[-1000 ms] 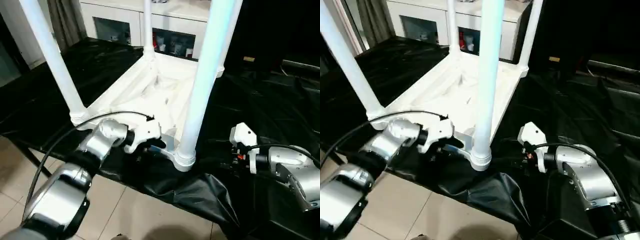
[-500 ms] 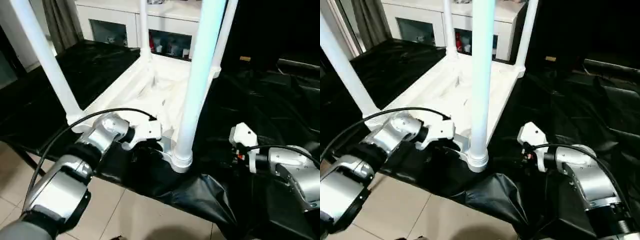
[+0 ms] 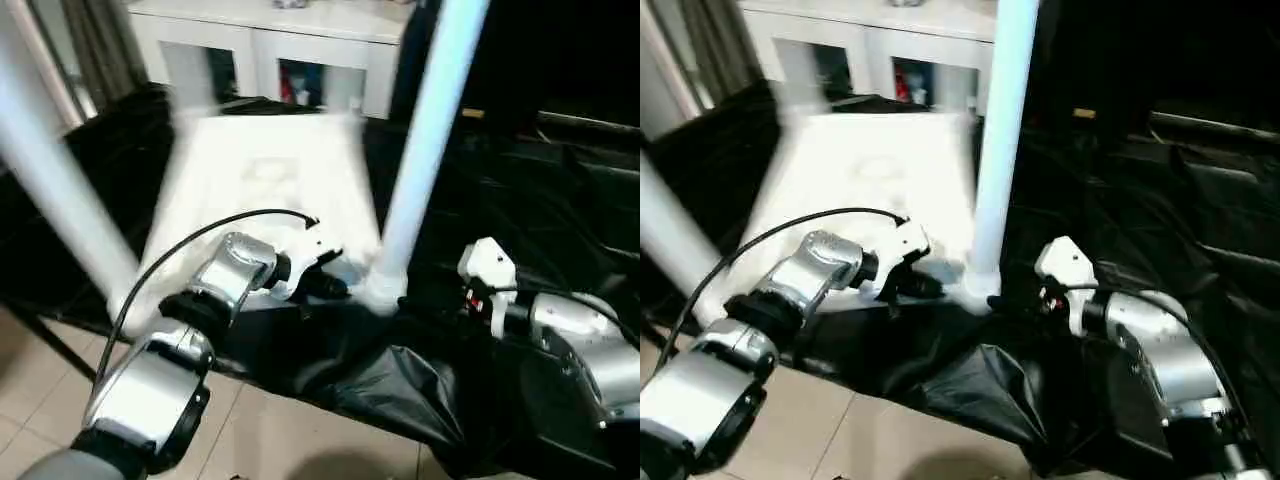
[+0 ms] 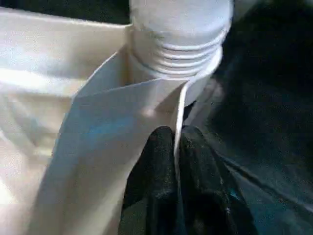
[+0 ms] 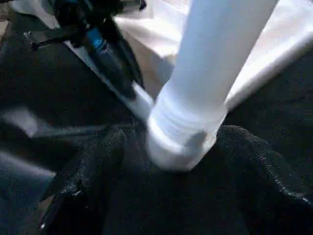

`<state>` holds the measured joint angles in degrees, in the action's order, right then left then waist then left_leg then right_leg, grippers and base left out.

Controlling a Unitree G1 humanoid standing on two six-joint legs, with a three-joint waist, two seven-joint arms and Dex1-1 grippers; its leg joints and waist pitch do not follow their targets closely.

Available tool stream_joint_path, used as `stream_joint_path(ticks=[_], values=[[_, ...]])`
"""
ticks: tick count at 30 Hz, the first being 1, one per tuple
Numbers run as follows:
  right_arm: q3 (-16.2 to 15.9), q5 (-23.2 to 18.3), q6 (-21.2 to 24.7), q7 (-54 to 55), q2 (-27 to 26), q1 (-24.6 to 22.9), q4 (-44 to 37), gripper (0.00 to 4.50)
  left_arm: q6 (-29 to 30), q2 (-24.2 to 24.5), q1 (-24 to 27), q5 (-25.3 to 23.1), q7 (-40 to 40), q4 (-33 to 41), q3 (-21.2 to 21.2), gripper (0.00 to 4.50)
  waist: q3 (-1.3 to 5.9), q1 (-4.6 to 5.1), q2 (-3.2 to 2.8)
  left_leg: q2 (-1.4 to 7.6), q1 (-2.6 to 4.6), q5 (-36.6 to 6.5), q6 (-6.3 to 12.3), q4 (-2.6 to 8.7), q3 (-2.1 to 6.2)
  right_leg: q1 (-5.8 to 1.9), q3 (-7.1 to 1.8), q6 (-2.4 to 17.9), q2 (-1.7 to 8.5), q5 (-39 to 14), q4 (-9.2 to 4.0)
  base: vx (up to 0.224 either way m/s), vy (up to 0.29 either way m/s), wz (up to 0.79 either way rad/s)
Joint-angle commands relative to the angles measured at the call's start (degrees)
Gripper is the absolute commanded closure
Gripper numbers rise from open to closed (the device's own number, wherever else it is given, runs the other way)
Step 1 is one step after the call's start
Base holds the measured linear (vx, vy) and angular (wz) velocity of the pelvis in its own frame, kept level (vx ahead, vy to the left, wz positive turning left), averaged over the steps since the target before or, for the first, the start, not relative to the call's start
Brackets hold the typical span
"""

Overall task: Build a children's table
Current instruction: Rotate table base, then rotate leg to tighten

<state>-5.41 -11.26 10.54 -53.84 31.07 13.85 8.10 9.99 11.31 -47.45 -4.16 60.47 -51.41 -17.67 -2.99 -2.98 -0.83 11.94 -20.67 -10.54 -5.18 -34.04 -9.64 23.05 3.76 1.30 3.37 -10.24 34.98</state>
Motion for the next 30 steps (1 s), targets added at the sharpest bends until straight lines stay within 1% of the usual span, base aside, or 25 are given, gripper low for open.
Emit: stream_joint_path(ticks=[1, 2, 3, 4, 5, 6, 7, 8, 9, 11, 12, 13, 14, 15, 16, 17, 19, 23, 25, 26, 27, 28, 29, 30], values=[[0.08, 0.77, -0.63, 0.55, 0.14, 0.54, 0.31, 1.18, -1.53, 1.71, 3.08, -0.88, -0.34, 3.03, 0.02, 4.47, 3.91, -0.96, 1.36, 0.53, -0.49, -7.96, 6.21, 3.22, 0.19, -3.98, -2.03, 10.66, 4.09, -13.79, -4.92, 0.0, 0.0, 0.0], [0.1, 0.84, -0.66, 0.59, 0.1, 0.62, 0.39, 1.18, -1.72, 1.84, 3.61, -0.95, -0.07, 3.9, -0.19, 4.47, 3.88, -0.82, 1.22, 0.57, -0.48, -8.07, 6.22, 3.23, 0.09, -3.83, -2.09, 10.47, 3.99, -14.12, -4.97, 0.0, 0.0, 0.0], [0.1, 0.99, -0.74, 0.66, 0.01, 0.77, 0.54, 1.18, -3.47, 2.08, 4.25, -0.85, 0.73, 4.73, -0.45, 4.47, 3.82, -0.89, 1.21, 0.64, -0.25, -8.58, 6.26, 3.26, 0.03, -3.55, -2.13, 10.41, 3.99, -14.92, -5.13, 0.0, 0.0, 0.0], [0.01, 1.18, -0.87, 0.66, -0.06, 0.92, 0.6, 1.18, -5.2, 2.57, 4.92, -0.75, 1.61, 5.37, -0.75, 4.47, 3.81, -0.87, 1.39, 0.66, -0.15, -8.84, 6.21, 3.25, -0.11, -3.42, -2.16, 10.34, 3.87, -15.17, -5.18, 0.0, 0.0, 0.0], [0.0, 1.2, -0.89, 0.66, -0.06, 0.94, 0.6, 1.18, -5.43, 2.64, 5.0, -0.73, 1.71, 5.45, -0.79, 4.47, 3.7, -1.02, 1.25, 0.73, -0.1, -9.22, 6.02, 3.35, -0.11, -3.31, -2.18, 10.2, 3.89, -15.77, -5.22, 0.0, 0.0, 0.0], [-0.1, 1.33, -1.04, 0.8, -0.12, 1.06, 0.62, 1.18, -9.27, 3.6, 6.06, -0.68, 3.16, 6.44, -1.29, 4.47, 3.66, -1.19, 1.34, 0.77, 0.1, -9.81, 5.77, 3.39, -0.17, -3.14, -2.22, 9.91, 3.93, -16.65, -5.33, 0.0, 0.0, 0.0], [-0.14, 1.33, -1.04, 0.91, -0.15, 1.05, 0.52, 1.18, -10.72, 4.1, 6.5, -0.73, 3.59, 6.83, -1.39, 4.47, 3.62, -1.35, 1.46, 0.81, 0.11, -10.0, 5.68, 3.44, -0.07, -3.11, -2.23, 9.69, 4.03, -17.13, -5.32, 0.0, 0.0, 0.0], [-0.21, 1.3, -1.03, 0.99, -0.16, 0.99, 0.42, 1.18, -11.29, 4.67, 6.93, -0.89, 3.69, 7.32, -1.51, 4.47, 3.55, -1.32, 1.35, 0.89, -0.07, -10.23, 5.29, 3.64, 0.01, -3.19, -2.25, 9.28, 4.13, -17.77, -5.24, 0.0, 0.0, 0.0], [-0.3, 1.31, -1.03, 1.06, -0.15, 0.92, 0.29, 1.18, -12.3, 5.42, 7.39, -1.01, 4.72, 7.95, -1.92, 4.47, 3.61, -1.45, 1.24, 1.05, 0.1, -10.44, 4.94, 3.67, 0.06, -3.07, -2.3, 9.05, 4.21, -17.88, -5.17, 0.0, 0.0, 0.0], [-0.45, 1.44, -1.05, 1.13, -0.16, 0.8, 0.11, 1.18, -12.71, 6.38, 8.21, -1.1, 5.37, 9.29, -2.11, 4.47, 3.53, -1.54, 1.07, 1.12, 0.1, -10.77, 4.5, 3.76, 0.02, -2.99, -2.41, 9.19, 4.21, -17.45, -5.08, 0.0, 0.0, 0.0], [-0.56, 1.57, -1.13, 1.18, -0.21, 0.69, 0.0, 1.18, -12.6, 6.37, 8.51, -0.18, 5.13, 9.52, -0.99, 4.21, 3.52, -1.65, 1.06, 1.09, 0.14, -10.86, 4.3, 3.74, -0.05, -3.0, -2.44, 9.21, 4.26, -17.31, -5.09, 0.0, 0.0, 0.0], [-0.57, 1.6, -1.15, 1.2, -0.22, 0.68, 0.02, 1.18, -12.61, 6.36, 8.46, -0.09, 4.84, 9.4, -0.73, 4.04, 3.52, -1.71, 1.08, 1.07, 0.1, -10.74, 4.24, 3.73, -0.07, -3.02, -2.45, 9.24, 4.25, -17.13, -5.07, 0.0, 0.0, 0.0], [-0.58, 1.63, -1.17, 1.21, -0.23, 0.68, 0.03, 1.18, -12.61, 6.35, 8.42, -0.02, 4.6, 9.31, -0.52, 3.93, 3.58, -1.9, 1.05, 1.07, 0.12, -10.34, 4.19, 3.7, -0.07, -3.04, -2.47, 9.38, 4.27, -16.46, -4.99, 0.0, 0.0, 0.0], [-0.58, 1.61, -1.13, 1.21, -0.25, 0.54, -0.16, 1.18, -11.76, 6.62, 8.36, -0.16, 4.54, 9.28, -0.45, 3.93, 3.62, -2.09, 1.17, 1.1, 0.1, -9.89, 4.19, 3.71, -0.06, -3.07, -2.51, 9.53, 4.25, -15.47, -4.8, 0.0, 0.0, 0.0], [-0.59, 1.57, -1.09, 1.14, -0.25, 0.46, -0.27, 1.18, -11.73, 6.94, 8.24, -0.58, 4.21, 9.18, -0.57, 3.87, 3.66, -2.15, 1.01, 1.07, 0.05, -9.7, 4.17, 3.7, -0.04, -3.13, -2.51, 9.59, 4.27, -15.03, -4.73, 0.0, 0.0, 0.0], [-0.59, 1.53, -1.05, 1.08, -0.25, 0.38, -0.35, 1.18, -11.73, 7.12, 8.07, -0.96, 3.72, 8.87, -0.62, 3.87, 3.71, -2.15, 1.12, 1.06, 0.03, -9.45, 4.18, 3.67, -0.04, -3.16, -2.5, 9.65, 4.23, -14.18, -4.66, 0.0, 0.0, 0.0], [-0.6, 1.56, -1.12, 1.02, -0.19, 0.31, -0.36, 1.18, -12.63, 7.13, 7.9, -0.77, 4.0, 8.13, -0.53, 3.87, 3.69, -2.18, 1.13, 0.97, -0.03, -9.25, 4.26, 3.63, -0.08, -3.19, -2.49, 9.72, 4.23, -13.88, -4.68, 0.0, 0.0, 0.0], [-0.61, 1.43, -1.27, 0.8, -0.06, 0.28, -0.42, 1.18, -12.95, 7.25, 7.43, -0.7, 3.67, 6.75, -0.28, 3.87, 3.55, -2.19, 1.12, 0.86, 0.02, -10.24, 3.97, 3.67, -0.1, -3.14, -2.44, 8.9, 4.27, -16.59, -5.01, 0.0, 0.0, 0.0], [-0.51, 0.85, -1.35, 0.5, -0.29, 0.46, -0.72, 1.18, -13.08, 7.38, 7.18, -0.81, 3.67, 6.1, -0.21, 3.87, 3.5, -2.17, 1.24, 0.87, 0.04, -10.63, 3.82, 3.69, -0.09, -3.09, -2.44, 8.42, 4.26, -17.93, -5.16, 0.0, 0.0, 0.0], [-0.36, 0.5, -1.43, 0.5, -0.49, 0.56, -0.82, 1.18, -12.87, 7.38, 7.12, -0.85, 3.64, 5.78, -0.24, 4.04, 3.46, -2.16, 1.14, 0.85, 0.04, -10.86, 3.74, 3.73, -0.06, -3.05, -2.42, 8.22, 4.25, -18.61, -5.22, 0.0, 0.0, 0.0], [-0.31, 0.4, -1.48, 0.53, -0.54, 0.57, -0.82, 1.18, -12.74, 7.35, 7.11, -0.84, 3.58, 5.69, -0.24, 4.14, 3.46, -2.14, 1.2, 0.83, 0.01, -10.93, 3.68, 3.74, -0.06, -3.07, -2.41, 8.03, 4.24, -18.98, -5.25, 0.0, 0.0, 0.0], [-0.41, 0.08, -1.64, 0.01, -0.55, 0.65, -0.86, 1.18, -12.78, 7.4, 7.07, -0.89, 3.82, 5.61, -0.37, 4.14, 3.47, -2.14, 1.03, 0.87, 0.06, -10.95, 3.63, 3.78, -0.01, -3.05, -2.4, 8.02, 4.24, -19.02, -5.24, 0.0, 0.0, 0.0], [-0.45, -0.04, -1.7, -0.2, -0.55, 0.68, -0.87, 1.18, -12.82, 7.43, 7.05, -0.92, 3.92, 5.58, -0.43, 4.14, 3.42, -2.08, 1.12, 0.91, 0.07, -11.32, 3.62, 3.81, 0.0, -3.02, -2.4, 8.0, 4.24, -19.38, -5.32, 0.0, 0.0, 0.0], [-0.62, -0.56, -1.77, -0.73, -0.88, 0.73, -1.2, 1.18, -12.18, 7.59, 7.01, -0.97, 4.51, 5.4, -0.62, 4.39, 3.43, -2.06, 1.14, 0.89, 0.09, -11.57, 3.62, 3.78, -0.03, -3.01, -2.41, 8.01, 4.24, -19.67, -5.35, 0.0, 0.0, 0.0]])
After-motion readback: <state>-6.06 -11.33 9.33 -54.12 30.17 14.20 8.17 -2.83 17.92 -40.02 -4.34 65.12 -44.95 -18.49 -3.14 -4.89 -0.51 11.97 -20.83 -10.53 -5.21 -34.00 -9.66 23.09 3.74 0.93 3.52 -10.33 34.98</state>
